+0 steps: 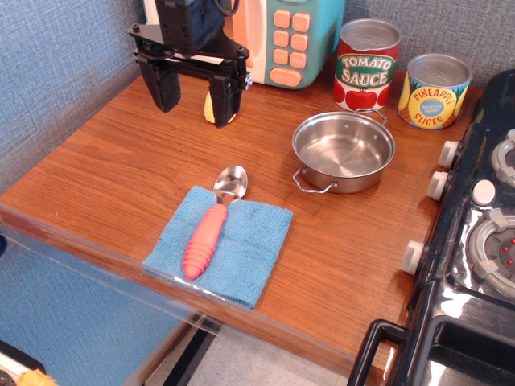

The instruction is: Move the pot in front of the canned food

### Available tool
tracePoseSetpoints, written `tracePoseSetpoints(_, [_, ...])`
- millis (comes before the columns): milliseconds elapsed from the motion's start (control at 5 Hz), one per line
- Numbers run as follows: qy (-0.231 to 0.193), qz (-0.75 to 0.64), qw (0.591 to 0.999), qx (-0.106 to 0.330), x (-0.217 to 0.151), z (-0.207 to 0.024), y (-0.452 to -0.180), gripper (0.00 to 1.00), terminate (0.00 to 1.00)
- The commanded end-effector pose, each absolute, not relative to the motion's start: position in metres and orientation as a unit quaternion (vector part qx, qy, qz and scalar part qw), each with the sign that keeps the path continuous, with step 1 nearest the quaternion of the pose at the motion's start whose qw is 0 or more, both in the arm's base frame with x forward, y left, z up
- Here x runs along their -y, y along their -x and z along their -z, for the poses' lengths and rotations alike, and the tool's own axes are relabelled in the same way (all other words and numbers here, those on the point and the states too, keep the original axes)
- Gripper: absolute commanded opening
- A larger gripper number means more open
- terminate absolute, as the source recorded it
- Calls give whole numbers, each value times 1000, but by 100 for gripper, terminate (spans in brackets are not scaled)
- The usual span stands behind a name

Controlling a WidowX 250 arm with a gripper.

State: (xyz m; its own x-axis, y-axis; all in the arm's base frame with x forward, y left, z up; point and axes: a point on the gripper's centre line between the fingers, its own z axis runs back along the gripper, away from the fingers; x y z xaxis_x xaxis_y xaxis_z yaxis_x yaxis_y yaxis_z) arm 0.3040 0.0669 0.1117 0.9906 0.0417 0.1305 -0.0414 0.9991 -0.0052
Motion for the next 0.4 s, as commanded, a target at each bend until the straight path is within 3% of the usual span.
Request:
tracePoseSetpoints(0, [-4, -20, 997, 78, -66, -120, -292, 100, 0])
tracePoseSetpoints(200, [-4, -20, 997, 78, -66, -120, -292, 100, 100])
